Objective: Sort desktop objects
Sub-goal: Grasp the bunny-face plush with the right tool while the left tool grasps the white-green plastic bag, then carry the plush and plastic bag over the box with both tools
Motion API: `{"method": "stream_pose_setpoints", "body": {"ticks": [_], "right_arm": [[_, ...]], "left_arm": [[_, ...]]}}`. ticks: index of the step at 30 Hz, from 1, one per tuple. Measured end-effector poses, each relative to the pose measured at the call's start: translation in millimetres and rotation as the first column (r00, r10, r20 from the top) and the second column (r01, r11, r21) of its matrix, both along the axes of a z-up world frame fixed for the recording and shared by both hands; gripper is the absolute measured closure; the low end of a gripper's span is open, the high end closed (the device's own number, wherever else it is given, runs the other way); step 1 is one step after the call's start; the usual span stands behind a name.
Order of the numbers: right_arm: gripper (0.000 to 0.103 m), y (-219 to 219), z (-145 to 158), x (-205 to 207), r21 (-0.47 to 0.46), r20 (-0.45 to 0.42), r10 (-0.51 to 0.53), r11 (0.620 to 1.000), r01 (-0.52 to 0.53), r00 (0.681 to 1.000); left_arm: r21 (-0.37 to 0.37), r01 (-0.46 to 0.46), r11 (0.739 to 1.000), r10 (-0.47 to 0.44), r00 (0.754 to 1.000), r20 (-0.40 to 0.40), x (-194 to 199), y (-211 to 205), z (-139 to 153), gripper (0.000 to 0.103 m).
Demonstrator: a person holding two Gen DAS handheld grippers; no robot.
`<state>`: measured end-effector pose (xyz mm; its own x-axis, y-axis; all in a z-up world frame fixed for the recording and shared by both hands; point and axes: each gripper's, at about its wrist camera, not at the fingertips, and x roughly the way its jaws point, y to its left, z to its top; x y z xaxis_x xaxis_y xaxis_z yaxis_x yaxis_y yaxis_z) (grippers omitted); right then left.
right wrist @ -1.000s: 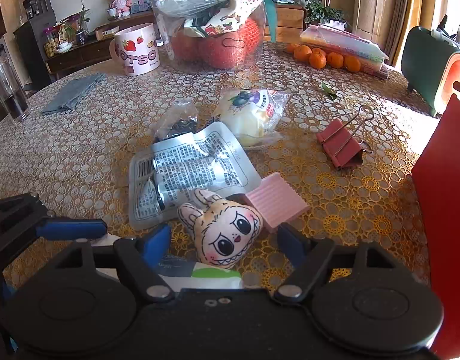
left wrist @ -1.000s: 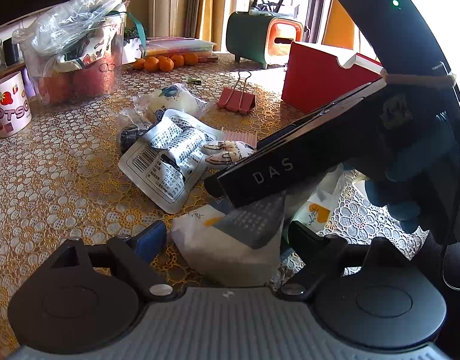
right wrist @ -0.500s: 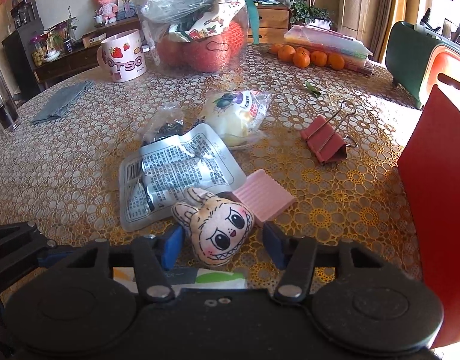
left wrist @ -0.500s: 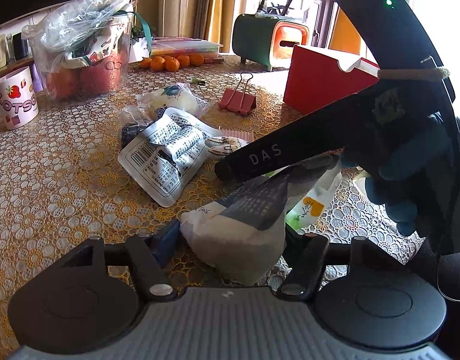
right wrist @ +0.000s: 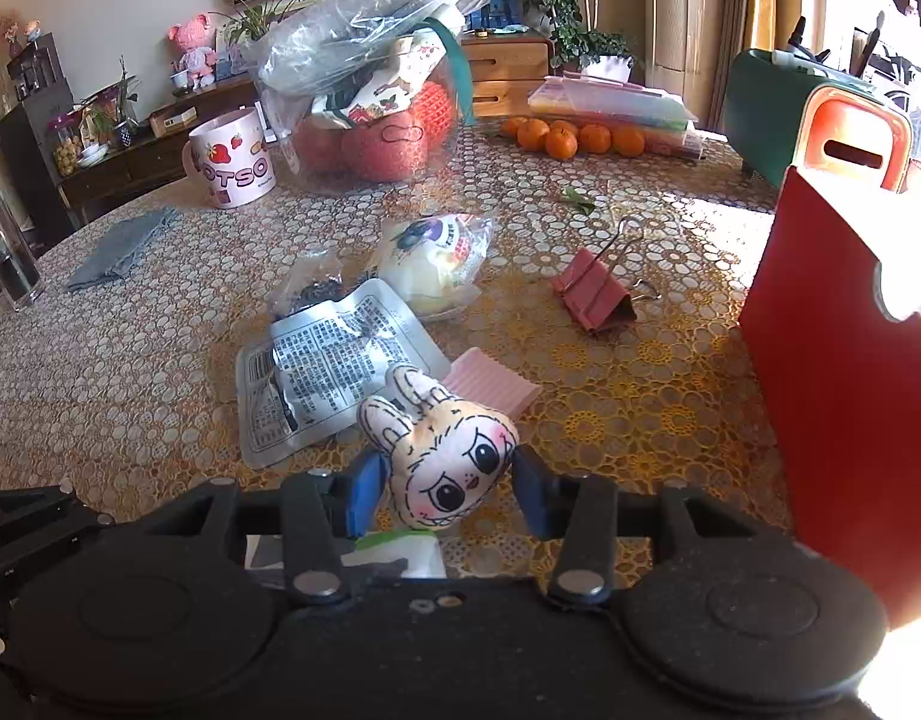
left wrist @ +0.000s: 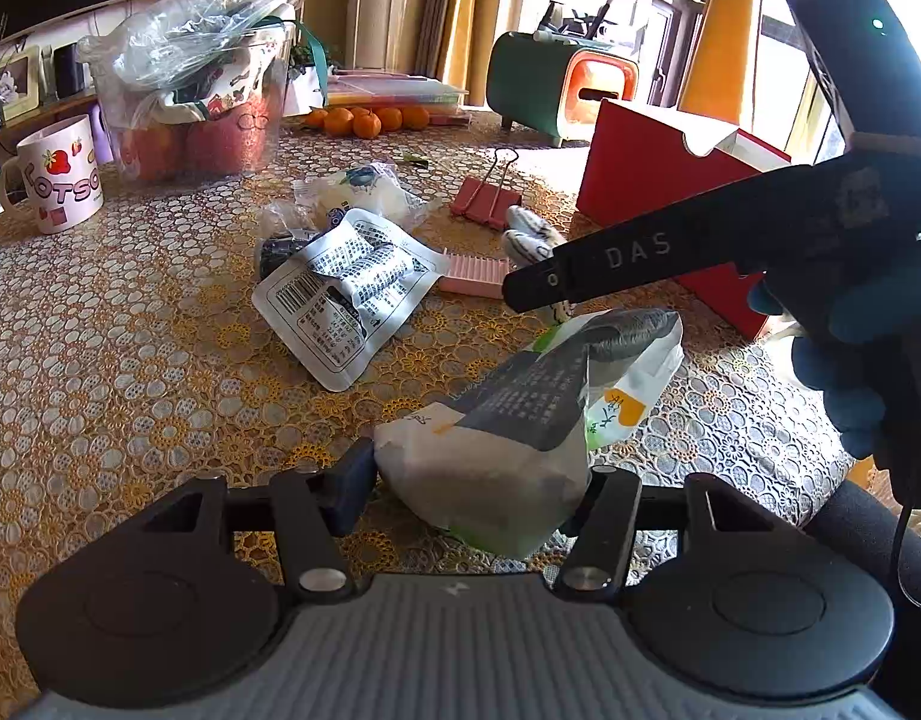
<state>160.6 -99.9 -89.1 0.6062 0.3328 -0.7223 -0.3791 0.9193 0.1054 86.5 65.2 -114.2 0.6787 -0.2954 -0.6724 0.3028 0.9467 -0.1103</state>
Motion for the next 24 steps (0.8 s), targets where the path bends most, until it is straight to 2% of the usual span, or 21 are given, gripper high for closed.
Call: {"method": "stream_pose_setpoints", "body": {"ticks": [11, 24], "right_arm": [[0.058, -49, 25, -31, 0.056, 0.016, -0.029, 0.998, 0.028, 0.999], [0.057, -89, 54, -75, 0.121, 0.046, -0.004, 0.993, -0.001, 0.999]], "left_arm": [[-0.035, -0.087, 0.996, 0.087, 0.996, 0.009, -20, -4, 26, 0.046], [-0.058, -0.1, 0.993, 0.105, 0.991, 0.088, -44, -35, 72, 0.046]]}}
